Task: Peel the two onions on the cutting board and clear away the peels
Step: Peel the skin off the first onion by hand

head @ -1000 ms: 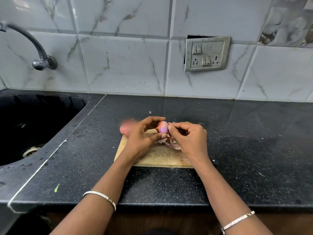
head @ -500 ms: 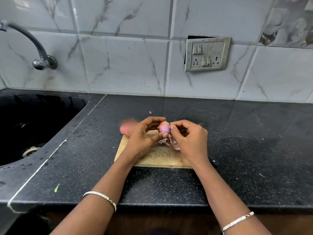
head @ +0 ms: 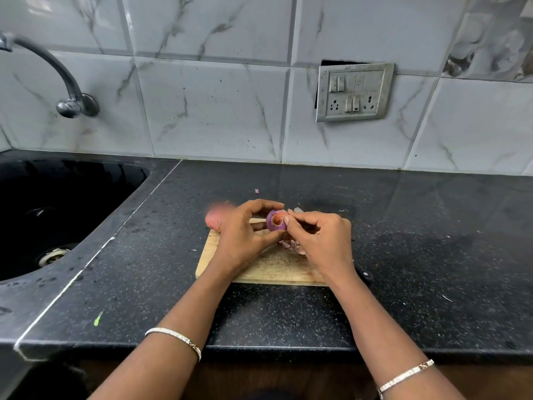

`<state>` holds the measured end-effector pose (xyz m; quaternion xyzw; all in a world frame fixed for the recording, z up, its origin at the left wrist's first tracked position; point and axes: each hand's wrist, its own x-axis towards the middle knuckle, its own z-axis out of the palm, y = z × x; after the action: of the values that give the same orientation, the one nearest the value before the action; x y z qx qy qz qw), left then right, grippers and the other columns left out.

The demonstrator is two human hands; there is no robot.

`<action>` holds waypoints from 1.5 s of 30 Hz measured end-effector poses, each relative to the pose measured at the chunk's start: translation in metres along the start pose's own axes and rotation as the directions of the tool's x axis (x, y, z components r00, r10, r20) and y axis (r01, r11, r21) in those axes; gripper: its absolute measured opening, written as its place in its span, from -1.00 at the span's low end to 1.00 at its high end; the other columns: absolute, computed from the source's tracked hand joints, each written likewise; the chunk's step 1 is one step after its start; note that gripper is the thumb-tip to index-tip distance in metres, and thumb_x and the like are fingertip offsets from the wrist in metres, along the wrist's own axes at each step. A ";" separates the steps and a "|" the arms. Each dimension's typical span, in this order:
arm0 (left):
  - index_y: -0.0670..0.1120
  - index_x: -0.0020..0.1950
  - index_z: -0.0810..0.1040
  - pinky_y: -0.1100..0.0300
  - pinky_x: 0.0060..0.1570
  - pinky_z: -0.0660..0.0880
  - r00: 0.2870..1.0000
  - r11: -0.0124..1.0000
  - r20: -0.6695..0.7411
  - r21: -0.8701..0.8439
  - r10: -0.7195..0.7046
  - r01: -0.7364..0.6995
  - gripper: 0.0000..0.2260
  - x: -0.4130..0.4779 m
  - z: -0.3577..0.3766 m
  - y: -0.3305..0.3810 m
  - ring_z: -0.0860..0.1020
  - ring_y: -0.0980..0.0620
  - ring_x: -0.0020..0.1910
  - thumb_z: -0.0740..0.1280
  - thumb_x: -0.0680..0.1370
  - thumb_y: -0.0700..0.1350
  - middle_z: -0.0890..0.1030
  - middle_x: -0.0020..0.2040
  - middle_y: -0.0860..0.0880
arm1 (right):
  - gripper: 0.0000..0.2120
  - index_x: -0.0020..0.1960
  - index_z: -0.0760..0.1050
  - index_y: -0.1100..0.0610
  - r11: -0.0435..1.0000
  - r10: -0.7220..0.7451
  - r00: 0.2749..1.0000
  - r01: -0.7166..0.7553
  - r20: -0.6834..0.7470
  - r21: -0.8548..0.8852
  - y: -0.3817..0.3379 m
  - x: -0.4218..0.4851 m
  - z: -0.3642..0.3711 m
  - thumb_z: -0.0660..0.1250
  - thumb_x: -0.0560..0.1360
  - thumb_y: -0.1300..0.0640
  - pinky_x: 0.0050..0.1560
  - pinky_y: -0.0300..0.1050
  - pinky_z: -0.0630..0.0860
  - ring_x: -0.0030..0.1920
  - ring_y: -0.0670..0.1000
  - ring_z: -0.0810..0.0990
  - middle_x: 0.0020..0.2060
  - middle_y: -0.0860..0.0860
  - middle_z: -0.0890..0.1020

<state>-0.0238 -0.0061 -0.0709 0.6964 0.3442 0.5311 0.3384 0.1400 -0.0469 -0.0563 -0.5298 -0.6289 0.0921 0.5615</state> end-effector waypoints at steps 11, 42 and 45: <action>0.00 0.20 0.68 0.01 0.11 0.65 1.000 0.996 -0.008 0.086 0.011 -0.011 -0.59 0.001 0.000 0.000 0.66 0.11 0.09 0.64 0.38 -0.17 0.67 0.13 0.08 | -0.93 -0.07 0.75 0.12 0.994 -0.084 0.996 0.082 -0.022 -0.075 0.000 -0.001 0.001 0.49 0.49 0.20 0.02 -0.39 0.55 -0.16 -0.29 0.66 -0.21 -0.05 0.75; -0.16 0.27 0.56 0.13 0.16 0.60 0.996 0.986 0.075 -0.159 -0.045 0.056 -0.63 -0.004 -0.001 0.006 0.64 -0.02 0.22 0.51 0.50 -0.31 0.66 0.21 -0.06 | -0.93 -0.16 0.61 0.09 0.995 0.058 0.988 -0.069 -0.140 -0.073 0.001 0.001 0.002 0.47 0.49 0.16 -0.21 -0.04 0.64 -0.27 -0.08 0.67 -0.29 -0.09 0.66; -0.11 0.29 0.56 0.03 0.24 0.57 0.994 0.969 0.090 -0.231 -0.064 0.083 -0.62 -0.004 -0.001 0.004 0.63 -0.10 0.24 0.50 0.49 -0.21 0.64 0.23 -0.09 | -0.95 -0.16 0.61 0.11 0.991 0.086 0.985 -0.101 -0.152 -0.091 0.004 0.002 0.002 0.45 0.46 0.22 -0.19 0.02 0.65 -0.27 -0.07 0.67 -0.29 -0.08 0.66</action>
<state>-0.0249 -0.0114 -0.0692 0.6594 0.2906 0.5262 0.4515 0.1409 -0.0422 -0.0585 -0.5911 -0.5639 0.0479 0.5747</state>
